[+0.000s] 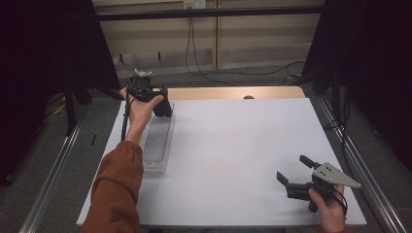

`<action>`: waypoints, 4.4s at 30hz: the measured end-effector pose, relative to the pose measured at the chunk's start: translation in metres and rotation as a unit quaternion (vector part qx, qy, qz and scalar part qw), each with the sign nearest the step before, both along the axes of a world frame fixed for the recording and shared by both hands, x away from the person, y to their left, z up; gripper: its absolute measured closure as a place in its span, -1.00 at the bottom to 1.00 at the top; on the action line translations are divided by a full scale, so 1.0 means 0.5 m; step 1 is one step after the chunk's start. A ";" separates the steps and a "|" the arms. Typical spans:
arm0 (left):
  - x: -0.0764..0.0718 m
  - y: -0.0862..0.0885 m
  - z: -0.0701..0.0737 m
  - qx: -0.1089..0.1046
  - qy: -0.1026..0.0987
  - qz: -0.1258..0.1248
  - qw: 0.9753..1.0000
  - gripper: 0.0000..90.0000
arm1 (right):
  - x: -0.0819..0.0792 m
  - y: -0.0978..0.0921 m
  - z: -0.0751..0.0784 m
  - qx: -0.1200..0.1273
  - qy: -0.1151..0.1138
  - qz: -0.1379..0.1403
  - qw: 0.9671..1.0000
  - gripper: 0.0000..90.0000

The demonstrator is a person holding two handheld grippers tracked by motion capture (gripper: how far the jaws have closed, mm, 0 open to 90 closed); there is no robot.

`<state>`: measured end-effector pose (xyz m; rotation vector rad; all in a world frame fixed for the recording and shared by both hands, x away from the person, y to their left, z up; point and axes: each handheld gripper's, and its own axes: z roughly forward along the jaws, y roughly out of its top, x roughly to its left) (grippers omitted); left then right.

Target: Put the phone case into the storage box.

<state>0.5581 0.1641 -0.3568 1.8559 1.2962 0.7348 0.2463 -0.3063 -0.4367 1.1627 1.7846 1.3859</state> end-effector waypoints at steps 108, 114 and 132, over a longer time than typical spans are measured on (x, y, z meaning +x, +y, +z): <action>-0.025 0.027 0.052 -0.100 -0.153 -0.082 0.980 -0.93 | 0.000 0.002 0.000 -0.001 -0.002 0.002 1.000 -1.00; -0.037 0.027 0.048 -0.093 -0.153 -0.086 0.980 -0.96 | 0.000 0.003 -0.001 -0.003 -0.002 0.001 1.000 -1.00; -0.087 0.019 0.046 -0.111 -0.166 -0.105 0.974 -0.93 | 0.001 -0.003 -0.002 -0.001 -0.012 -0.006 1.000 -1.00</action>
